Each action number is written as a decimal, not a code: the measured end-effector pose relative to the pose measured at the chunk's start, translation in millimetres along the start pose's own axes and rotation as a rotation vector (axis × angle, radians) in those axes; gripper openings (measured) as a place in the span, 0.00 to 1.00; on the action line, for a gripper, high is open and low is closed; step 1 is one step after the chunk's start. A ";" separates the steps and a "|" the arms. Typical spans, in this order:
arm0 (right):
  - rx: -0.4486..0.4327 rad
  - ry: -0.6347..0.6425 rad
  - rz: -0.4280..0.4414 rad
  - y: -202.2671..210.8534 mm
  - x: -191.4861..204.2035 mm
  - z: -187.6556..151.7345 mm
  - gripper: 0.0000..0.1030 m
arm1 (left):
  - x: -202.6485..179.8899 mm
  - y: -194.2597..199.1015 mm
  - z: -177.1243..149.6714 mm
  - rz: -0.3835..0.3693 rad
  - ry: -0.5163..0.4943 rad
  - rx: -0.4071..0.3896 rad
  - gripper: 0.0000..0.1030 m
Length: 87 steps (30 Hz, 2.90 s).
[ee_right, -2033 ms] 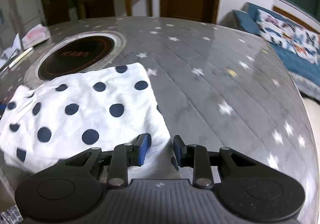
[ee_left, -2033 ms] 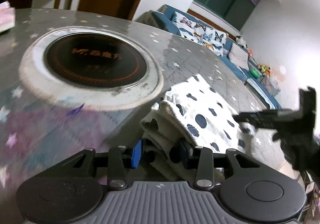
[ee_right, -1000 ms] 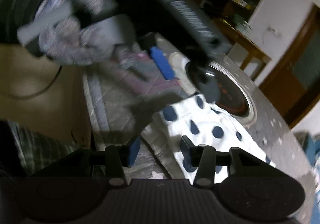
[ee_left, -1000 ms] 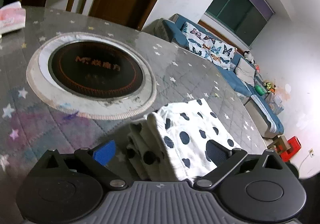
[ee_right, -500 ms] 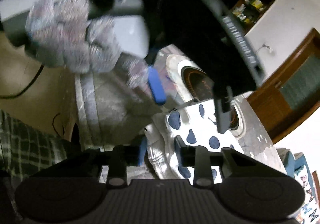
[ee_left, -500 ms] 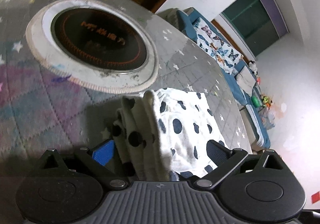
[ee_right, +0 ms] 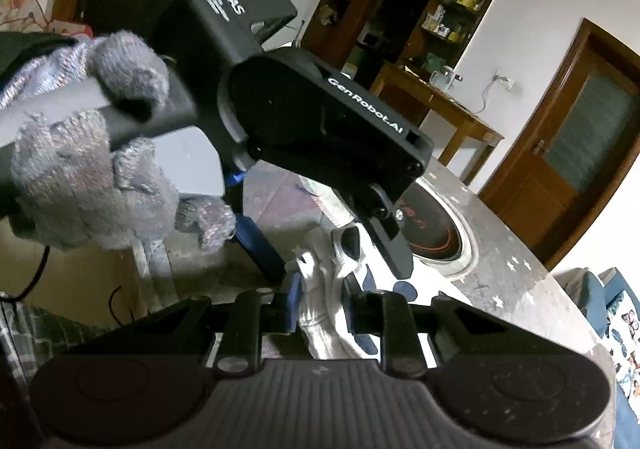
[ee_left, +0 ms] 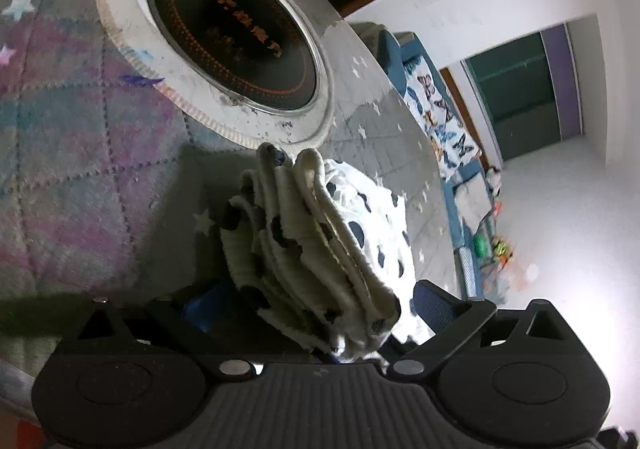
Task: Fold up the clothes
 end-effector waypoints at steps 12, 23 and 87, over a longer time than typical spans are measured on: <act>0.015 -0.082 0.062 7.2 1.4 -10.1 0.21 | 16.3 -18.4 5.2 0.004 0.051 -0.011 0.29; 0.062 -0.410 -0.054 -0.4 -89.4 -33.4 0.21 | 15.6 -21.9 13.2 0.001 0.004 -0.013 0.29; 0.092 -0.894 -0.648 79.4 -310.6 -178.0 0.06 | -176.9 -185.6 32.3 -0.009 -0.536 0.154 0.30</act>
Point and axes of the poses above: each gripper's, at about its wrist camera, not at the fingertips, and y roughly against the way its jaws point, x to its left, z to its top, the point moved 3 cm from there along -y, roughly the way its jaws point, and after that the axes turned 8 degrees about -x, right-handed, at the moved point
